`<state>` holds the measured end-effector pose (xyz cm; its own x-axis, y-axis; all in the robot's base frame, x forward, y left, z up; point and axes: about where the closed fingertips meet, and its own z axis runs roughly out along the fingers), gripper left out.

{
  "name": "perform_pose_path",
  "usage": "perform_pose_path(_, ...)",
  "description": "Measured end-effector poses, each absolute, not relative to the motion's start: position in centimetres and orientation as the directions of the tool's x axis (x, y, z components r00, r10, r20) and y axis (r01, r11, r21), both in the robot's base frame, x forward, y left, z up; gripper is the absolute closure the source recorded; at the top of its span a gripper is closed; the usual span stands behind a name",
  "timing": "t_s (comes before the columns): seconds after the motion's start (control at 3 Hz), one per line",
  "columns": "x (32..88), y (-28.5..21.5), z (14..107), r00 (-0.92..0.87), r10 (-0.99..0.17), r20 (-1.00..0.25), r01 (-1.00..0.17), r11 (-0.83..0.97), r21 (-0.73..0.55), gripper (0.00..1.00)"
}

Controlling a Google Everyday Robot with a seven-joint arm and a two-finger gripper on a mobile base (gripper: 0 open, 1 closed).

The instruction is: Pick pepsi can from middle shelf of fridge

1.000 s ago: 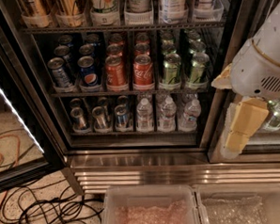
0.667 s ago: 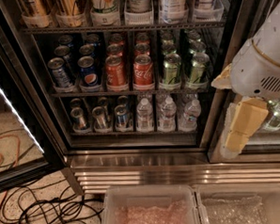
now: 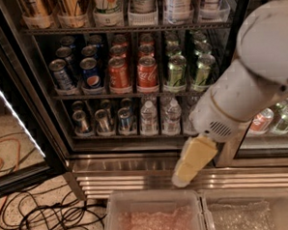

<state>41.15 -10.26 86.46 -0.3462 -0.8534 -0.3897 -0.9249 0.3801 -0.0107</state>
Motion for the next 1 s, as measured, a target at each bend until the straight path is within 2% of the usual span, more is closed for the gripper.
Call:
perform_pose_path(0.33, 41.79, -7.25, 83.24, -0.463, -0.773, -0.435, -0.869, 0.493, 0.048, 0.0)
perform_pose_path(1.0, 42.25, -7.04, 83.16, -0.485, -0.751, -0.448, -0.852, 0.522, 0.046, 0.0)
